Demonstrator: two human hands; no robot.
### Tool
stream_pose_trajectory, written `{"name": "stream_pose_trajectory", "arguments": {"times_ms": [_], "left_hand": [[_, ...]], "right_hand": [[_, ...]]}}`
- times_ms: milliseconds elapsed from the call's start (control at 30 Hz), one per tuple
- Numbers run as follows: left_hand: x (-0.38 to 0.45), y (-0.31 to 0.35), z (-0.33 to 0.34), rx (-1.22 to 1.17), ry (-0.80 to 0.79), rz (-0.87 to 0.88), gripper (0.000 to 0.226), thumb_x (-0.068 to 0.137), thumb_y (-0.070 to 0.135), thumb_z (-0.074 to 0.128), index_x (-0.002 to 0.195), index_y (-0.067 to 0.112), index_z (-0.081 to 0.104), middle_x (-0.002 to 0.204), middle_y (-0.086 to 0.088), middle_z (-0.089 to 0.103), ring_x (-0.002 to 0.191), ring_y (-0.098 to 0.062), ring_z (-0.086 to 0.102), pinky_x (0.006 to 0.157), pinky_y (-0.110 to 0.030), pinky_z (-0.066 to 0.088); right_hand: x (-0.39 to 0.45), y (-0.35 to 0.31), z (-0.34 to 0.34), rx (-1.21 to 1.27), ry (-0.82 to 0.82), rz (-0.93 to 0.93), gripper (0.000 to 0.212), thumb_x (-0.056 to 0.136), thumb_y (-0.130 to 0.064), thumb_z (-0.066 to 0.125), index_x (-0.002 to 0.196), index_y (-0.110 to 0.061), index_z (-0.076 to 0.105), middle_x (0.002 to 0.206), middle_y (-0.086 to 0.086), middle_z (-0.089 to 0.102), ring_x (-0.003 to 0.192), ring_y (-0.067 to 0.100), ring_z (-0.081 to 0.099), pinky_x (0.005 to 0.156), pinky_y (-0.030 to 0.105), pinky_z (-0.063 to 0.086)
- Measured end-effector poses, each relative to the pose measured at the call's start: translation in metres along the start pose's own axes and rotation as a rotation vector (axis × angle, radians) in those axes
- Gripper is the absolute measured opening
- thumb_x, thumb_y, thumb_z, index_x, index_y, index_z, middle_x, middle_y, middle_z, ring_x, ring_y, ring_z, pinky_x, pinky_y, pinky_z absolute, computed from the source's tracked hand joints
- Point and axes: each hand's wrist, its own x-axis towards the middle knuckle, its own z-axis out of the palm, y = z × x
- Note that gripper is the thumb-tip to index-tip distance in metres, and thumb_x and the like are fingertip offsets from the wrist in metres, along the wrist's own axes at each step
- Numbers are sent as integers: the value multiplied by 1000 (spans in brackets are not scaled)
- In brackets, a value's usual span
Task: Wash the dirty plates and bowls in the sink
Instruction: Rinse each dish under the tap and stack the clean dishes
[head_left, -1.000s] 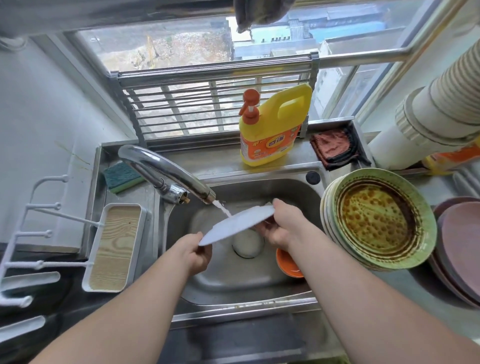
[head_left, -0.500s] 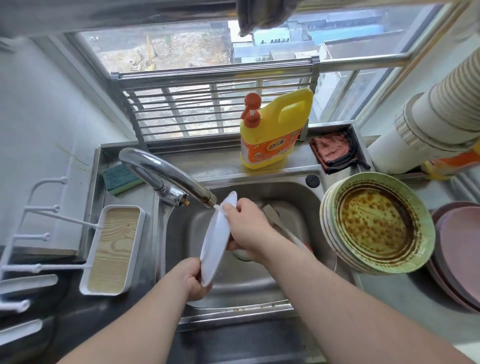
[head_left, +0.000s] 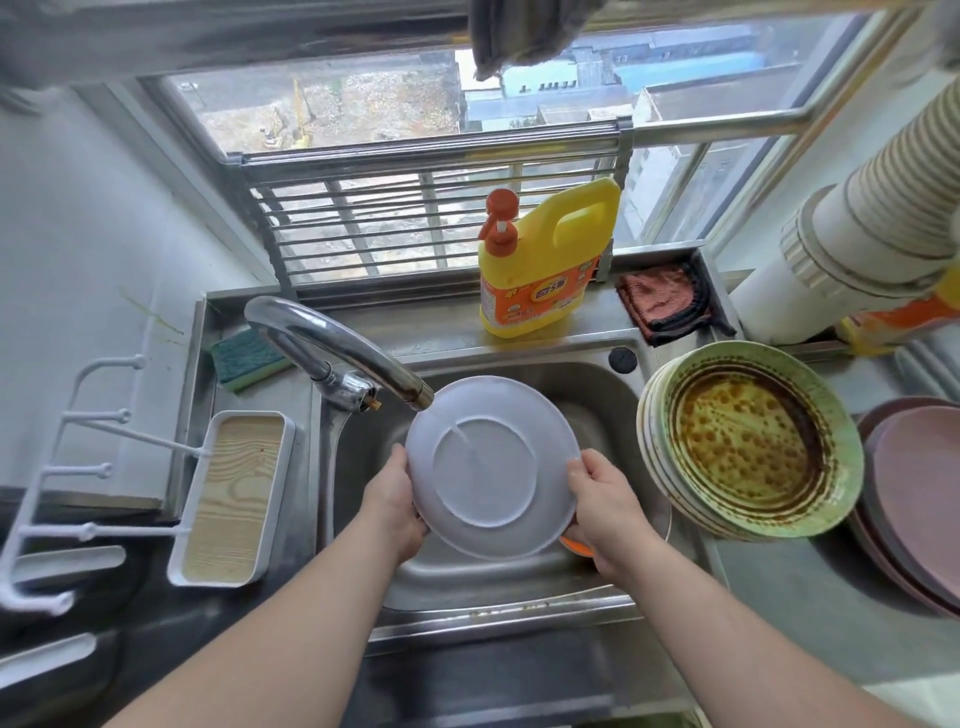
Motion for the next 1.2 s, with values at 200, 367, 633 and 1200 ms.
{"name": "stream_pose_trajectory", "arguments": {"times_ms": [200,367,633,1200], "left_hand": [[-9,12,23,182,19,291,38,107,50,52,111,18,71,102,-3,78,93,-22,73,89,-40,59],[-22,24,34,266,0,479,27,108,28,53,86,17,62,81,0,63,77,-17,55,70,-30,47],[-27,34,-6,265,115,440,38,110,47,40,121,21,66,109,0,72,100,-20,66,87,-35,50],[-52,-28,5,-30,-36,-51,29,112,46,43,103,22,58,104,-4,74,106,-32,71,104,-55,54]], "right_hand": [[19,7,-2,441,136,300,29,112,-43,41,126,-27,60,125,3,67,115,31,66,92,53,59],[32,-1,12,601,152,438,56,106,-63,42,141,-21,54,127,11,66,112,36,66,86,53,60],[36,-5,58,511,54,489,62,101,-70,45,133,-19,61,114,8,75,101,31,71,70,45,59],[-13,-55,22,90,189,156,25,98,-7,54,121,-9,61,109,16,66,99,37,64,86,45,56]]}}
